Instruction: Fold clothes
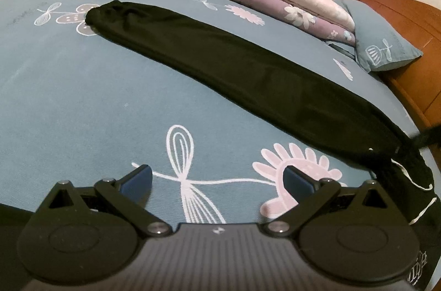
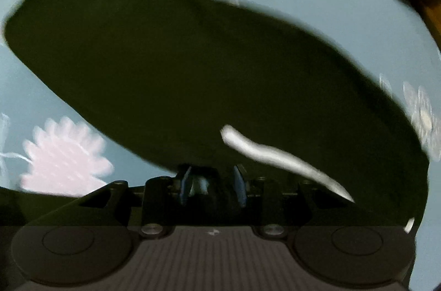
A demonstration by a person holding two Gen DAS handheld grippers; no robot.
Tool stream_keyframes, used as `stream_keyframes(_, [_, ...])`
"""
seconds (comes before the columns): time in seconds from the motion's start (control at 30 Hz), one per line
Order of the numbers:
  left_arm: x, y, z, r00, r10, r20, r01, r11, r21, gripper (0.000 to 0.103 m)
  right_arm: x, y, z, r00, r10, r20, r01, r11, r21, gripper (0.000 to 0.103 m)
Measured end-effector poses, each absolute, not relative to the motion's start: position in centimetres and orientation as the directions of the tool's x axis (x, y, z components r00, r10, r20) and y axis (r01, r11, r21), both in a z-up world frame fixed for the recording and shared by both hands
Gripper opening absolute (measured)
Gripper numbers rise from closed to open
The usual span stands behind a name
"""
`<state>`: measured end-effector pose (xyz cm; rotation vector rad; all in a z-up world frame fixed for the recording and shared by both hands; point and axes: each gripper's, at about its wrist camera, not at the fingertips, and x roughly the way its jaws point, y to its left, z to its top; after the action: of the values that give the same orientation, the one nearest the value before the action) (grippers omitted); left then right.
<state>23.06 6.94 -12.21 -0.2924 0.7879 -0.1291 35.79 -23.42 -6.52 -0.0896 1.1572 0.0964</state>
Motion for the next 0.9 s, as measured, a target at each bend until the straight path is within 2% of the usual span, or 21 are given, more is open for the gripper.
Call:
stream_keyframes(0.03, [23.1, 6.9, -12.3, 0.698, -0.224, -0.68, 0.006, 0.952, -0.307, 0.1, 35.9, -23.1, -5.8, 0.416, 0.038, -0.908, -0.149, 0.988, -0.027, 0.06])
stream_keyframes(0.07, [23.1, 6.9, -12.3, 0.696, -0.225, -0.682, 0.007, 0.952, -0.307, 0.1, 36.0, -22.5, -5.6, 0.409, 0.037, -0.912, -0.187, 0.981, -0.045, 0.064])
stream_keyframes(0.2, [23.0, 6.9, -12.3, 0.697, -0.23, -0.68, 0.012, 0.951, -0.309, 0.1, 36.5, -19.7, -7.8, 0.331, -0.041, -0.943, -0.319, 0.936, -0.152, 0.063])
stream_keyframes(0.3, [23.0, 7.0, -12.3, 0.698, -0.232, -0.678, 0.008, 0.949, -0.316, 0.1, 36.6, -18.5, -9.9, 0.26, -0.079, -0.962, -0.356, 0.919, -0.172, 0.056])
stream_keyframes(0.53, [23.1, 6.9, -12.3, 0.695, -0.236, -0.679, 0.012, 0.948, -0.317, 0.1, 37.3, -20.0, -11.3, 0.181, 0.15, -0.972, -0.186, 0.976, 0.116, 0.057])
stream_keyframes(0.67, [23.0, 7.1, -12.2, 0.698, -0.235, -0.676, 0.007, 0.947, -0.322, 0.1, 36.4, -22.1, -8.5, 0.26, 0.236, -0.936, -0.135, 0.969, 0.207, 0.057])
stream_keyframes(0.83, [23.1, 7.0, -12.3, 0.694, -0.234, -0.681, 0.004, 0.947, -0.321, 0.1, 34.6, -25.2, -5.3, 0.382, 0.207, -0.901, -0.079, 0.978, 0.191, 0.058])
stream_keyframes(0.9, [23.0, 7.0, -12.3, 0.695, -0.237, -0.678, 0.011, 0.947, -0.321, 0.1, 34.8, -26.5, -6.5, 0.365, 0.193, -0.911, -0.039, 0.981, 0.192, 0.058])
